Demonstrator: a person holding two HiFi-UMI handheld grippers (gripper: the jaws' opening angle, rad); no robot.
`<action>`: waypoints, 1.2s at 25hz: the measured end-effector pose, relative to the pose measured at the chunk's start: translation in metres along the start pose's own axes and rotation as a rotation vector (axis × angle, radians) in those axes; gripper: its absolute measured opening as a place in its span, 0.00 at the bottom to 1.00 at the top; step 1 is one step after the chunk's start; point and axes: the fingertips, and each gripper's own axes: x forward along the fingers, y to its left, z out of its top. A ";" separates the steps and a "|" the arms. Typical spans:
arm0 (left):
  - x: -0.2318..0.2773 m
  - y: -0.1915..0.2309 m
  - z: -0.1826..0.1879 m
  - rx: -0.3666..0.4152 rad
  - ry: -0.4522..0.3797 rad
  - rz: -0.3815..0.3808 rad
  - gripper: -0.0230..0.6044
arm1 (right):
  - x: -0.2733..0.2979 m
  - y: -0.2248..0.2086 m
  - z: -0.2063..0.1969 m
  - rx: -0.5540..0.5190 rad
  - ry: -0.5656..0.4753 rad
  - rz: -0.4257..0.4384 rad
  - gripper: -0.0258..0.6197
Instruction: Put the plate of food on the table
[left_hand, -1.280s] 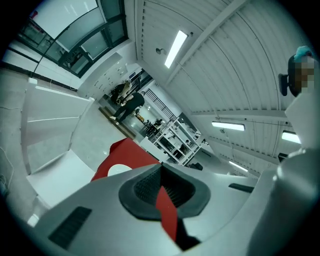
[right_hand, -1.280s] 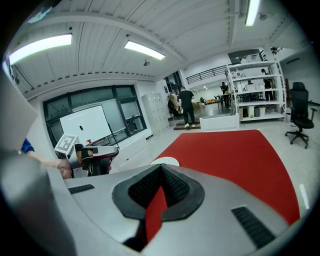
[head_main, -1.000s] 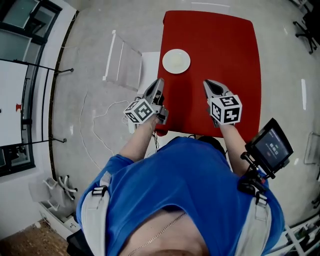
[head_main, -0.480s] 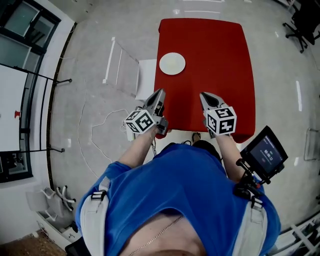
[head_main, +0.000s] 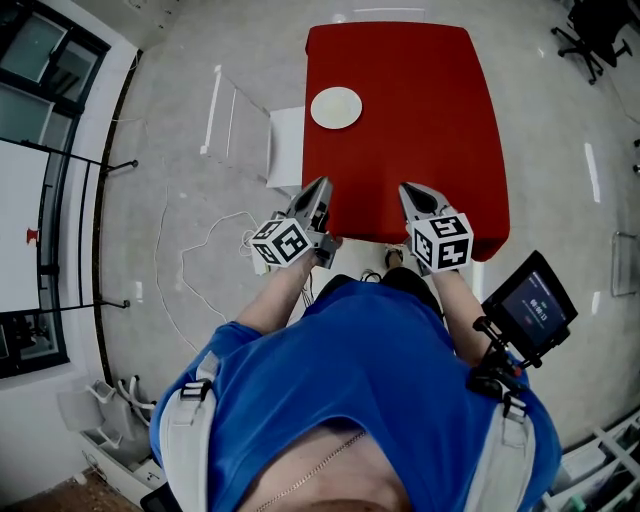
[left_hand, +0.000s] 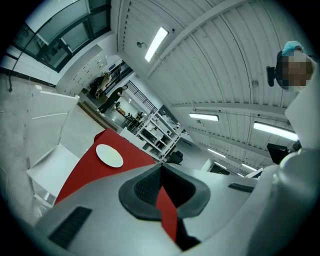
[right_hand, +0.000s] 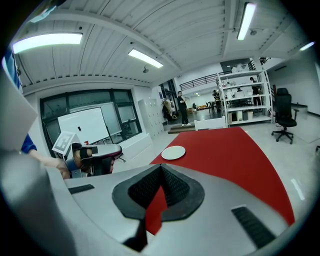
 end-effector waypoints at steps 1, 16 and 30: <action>0.001 0.000 -0.001 0.000 0.002 -0.001 0.05 | 0.000 -0.001 0.000 0.000 -0.001 -0.003 0.04; 0.006 0.000 -0.003 0.016 0.026 -0.011 0.05 | -0.004 0.000 -0.004 -0.008 0.015 -0.018 0.04; 0.011 -0.002 -0.009 0.005 0.021 -0.009 0.05 | -0.007 -0.003 -0.010 -0.026 0.032 -0.019 0.04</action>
